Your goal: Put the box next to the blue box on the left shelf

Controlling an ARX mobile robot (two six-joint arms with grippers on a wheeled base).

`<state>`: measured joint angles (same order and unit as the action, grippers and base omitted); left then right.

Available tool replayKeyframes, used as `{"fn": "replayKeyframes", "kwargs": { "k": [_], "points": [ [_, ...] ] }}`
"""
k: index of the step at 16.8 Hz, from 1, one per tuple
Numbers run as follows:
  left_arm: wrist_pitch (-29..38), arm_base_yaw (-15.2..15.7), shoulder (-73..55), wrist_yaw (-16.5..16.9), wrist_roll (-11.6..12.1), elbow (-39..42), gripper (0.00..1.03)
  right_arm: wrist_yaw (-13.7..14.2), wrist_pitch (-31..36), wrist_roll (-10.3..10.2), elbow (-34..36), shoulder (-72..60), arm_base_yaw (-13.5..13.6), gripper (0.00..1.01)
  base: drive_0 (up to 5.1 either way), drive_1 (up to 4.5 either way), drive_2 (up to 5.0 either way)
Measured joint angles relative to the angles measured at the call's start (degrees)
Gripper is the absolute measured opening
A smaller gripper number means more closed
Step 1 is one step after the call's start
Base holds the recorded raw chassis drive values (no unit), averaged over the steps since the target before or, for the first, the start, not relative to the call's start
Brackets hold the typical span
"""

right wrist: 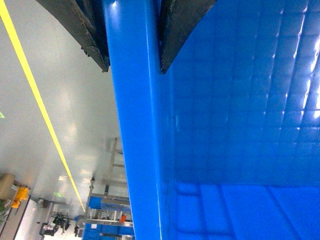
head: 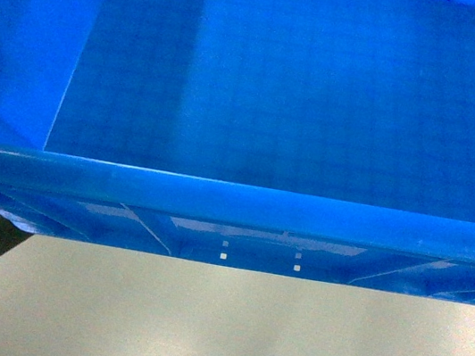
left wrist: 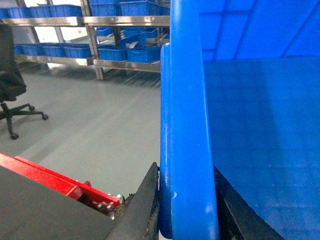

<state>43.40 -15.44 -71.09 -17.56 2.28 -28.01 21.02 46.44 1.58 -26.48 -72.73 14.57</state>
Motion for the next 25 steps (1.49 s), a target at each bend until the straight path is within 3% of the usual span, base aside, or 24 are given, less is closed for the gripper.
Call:
{"fn": "replayKeyframes", "kwargs": {
  "k": [18, 25],
  "points": [
    [-0.02, 0.00, 0.00, 0.02, 0.15, 0.00, 0.18, 0.00, 0.00, 0.04, 0.02, 0.00, 0.00, 0.21, -1.6, -1.57, -1.6],
    [-0.07, -0.11, 0.00, 0.00, 0.24, 0.09, 0.18, 0.15, 0.00, 0.17, 0.20, 0.07, 0.00, 0.21, 0.0, 3.87, -3.9]
  ]
}}
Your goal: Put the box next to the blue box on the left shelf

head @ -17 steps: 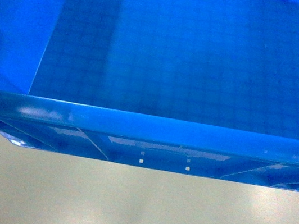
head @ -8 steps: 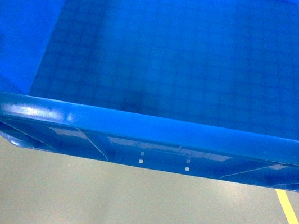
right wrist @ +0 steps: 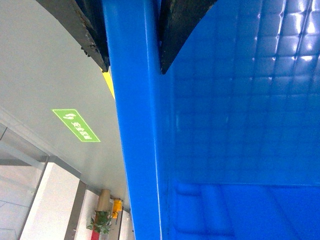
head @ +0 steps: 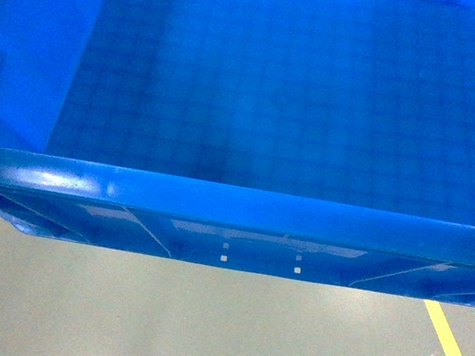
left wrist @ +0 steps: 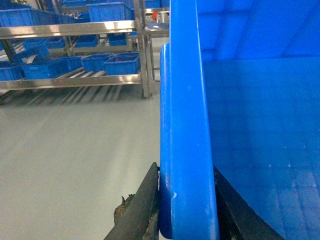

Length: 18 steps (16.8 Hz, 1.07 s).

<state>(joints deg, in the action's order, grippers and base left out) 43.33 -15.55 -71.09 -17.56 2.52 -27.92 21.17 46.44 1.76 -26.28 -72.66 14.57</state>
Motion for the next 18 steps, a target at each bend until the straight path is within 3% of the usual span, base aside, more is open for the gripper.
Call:
{"fn": "replayKeyframes", "kwargs": {
  "k": [18],
  "points": [
    [0.11, 0.00, 0.00, 0.04, 0.28, 0.00, 0.18, 0.00, 0.22, 0.04, 0.02, -0.11, 0.00, 0.21, 0.1, 4.38, -4.2]
  ]
}}
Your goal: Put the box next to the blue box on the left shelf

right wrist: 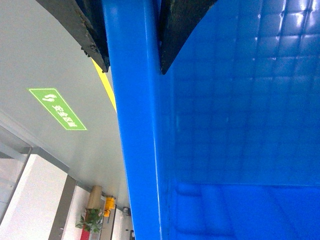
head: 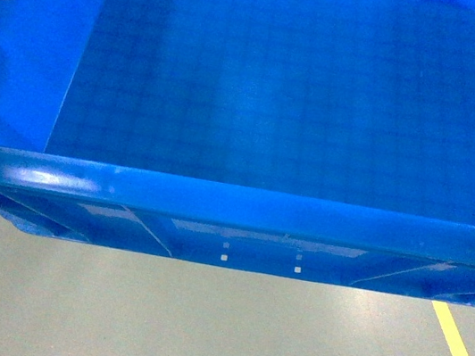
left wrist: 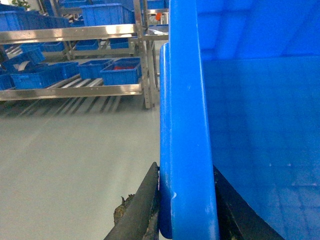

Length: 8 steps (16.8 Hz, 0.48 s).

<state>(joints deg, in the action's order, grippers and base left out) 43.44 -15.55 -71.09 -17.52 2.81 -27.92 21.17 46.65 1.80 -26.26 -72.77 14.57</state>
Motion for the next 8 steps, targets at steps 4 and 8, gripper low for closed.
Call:
{"fn": "replayKeyframes", "kwargs": {
  "k": [4, 8],
  "points": [
    [-0.07, 0.00, 0.00, 0.00, 0.02, 0.00, 0.18, -0.02, -0.13, 0.00, 0.00, -0.02, 0.00, 0.21, 0.0, 4.26, -4.3],
    [-0.13, 0.00, 0.00, -0.02, 0.04, 0.00, 0.18, 0.00, -0.22, 0.00, 0.00, -0.02, 0.00, 0.21, 0.0, 4.32, -4.3]
  ]
}}
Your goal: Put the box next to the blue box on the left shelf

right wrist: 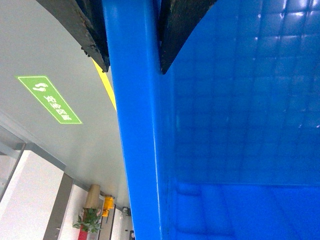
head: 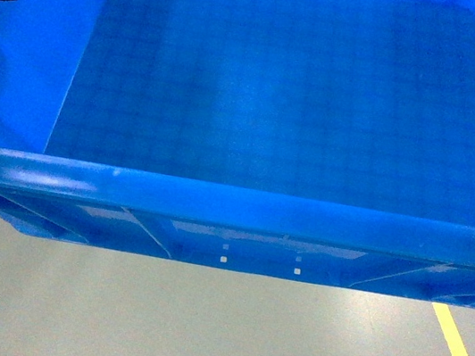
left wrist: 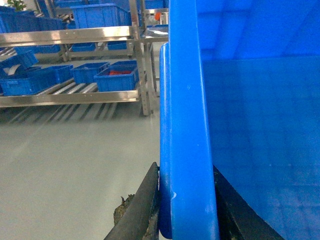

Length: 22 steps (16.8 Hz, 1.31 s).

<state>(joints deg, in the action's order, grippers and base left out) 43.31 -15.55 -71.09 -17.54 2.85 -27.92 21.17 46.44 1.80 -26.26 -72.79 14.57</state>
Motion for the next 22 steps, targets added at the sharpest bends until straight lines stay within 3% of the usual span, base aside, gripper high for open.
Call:
{"fn": "replayKeyframes", "kwargs": {
  "k": [22],
  "points": [
    [0.13, 0.00, -0.02, 0.07, 0.13, 0.02, 0.18, 0.00, 0.20, 0.02, 0.00, -0.11, 0.00, 0.21, 0.0, 4.34, -4.3]
  ]
}}
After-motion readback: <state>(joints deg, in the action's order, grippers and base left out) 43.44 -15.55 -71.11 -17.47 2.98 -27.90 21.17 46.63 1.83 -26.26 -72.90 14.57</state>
